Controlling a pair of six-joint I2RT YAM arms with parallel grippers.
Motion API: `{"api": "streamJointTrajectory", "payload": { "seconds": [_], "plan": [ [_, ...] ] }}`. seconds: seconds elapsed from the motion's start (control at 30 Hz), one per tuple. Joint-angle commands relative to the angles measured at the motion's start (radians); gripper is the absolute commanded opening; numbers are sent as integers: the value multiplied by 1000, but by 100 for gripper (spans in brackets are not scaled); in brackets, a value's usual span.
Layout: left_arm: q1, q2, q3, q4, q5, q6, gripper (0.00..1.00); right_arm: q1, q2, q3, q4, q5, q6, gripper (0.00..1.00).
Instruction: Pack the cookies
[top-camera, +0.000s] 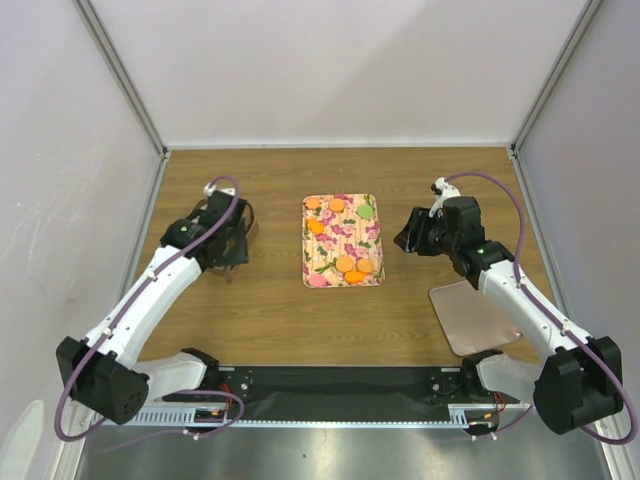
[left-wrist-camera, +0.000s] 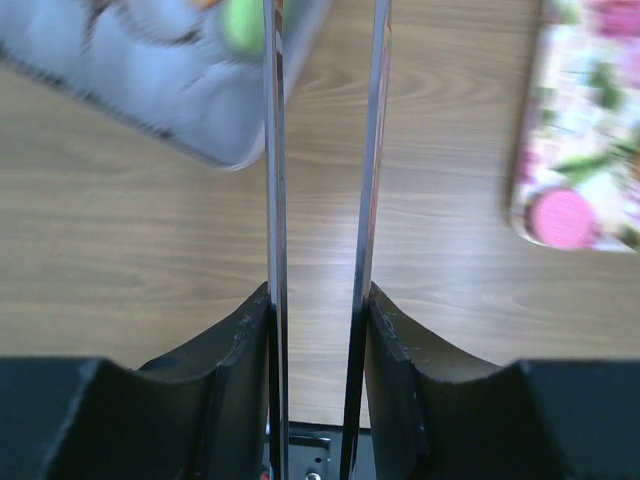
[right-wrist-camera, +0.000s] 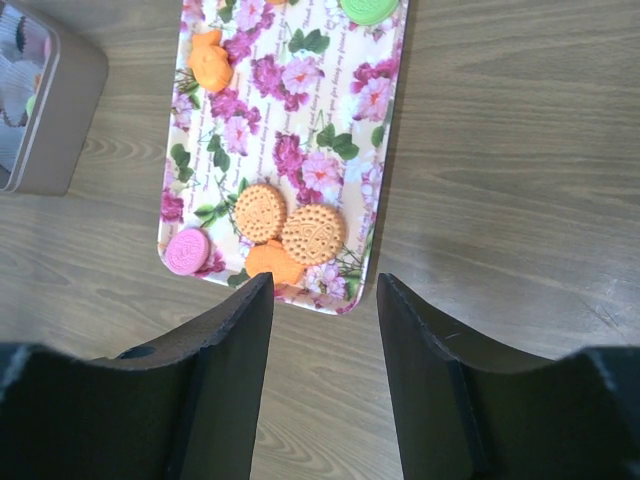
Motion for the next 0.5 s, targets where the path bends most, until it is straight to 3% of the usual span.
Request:
{"api": "streamJointTrajectory", "payload": {
  "seconds": [0.0, 0.17, 0.47],
  "plan": [
    [108, -43, -52, -2, 25, -9, 41, 6, -37, 22, 30, -19, 7, 52],
    [239, -55, -113, 21, 74, -14, 40, 11, -32, 20, 31, -36, 10, 52],
    [373, -43, -136, 41, 78, -11, 40, 17, -26, 17, 37, -34, 13, 52]
  ]
}}
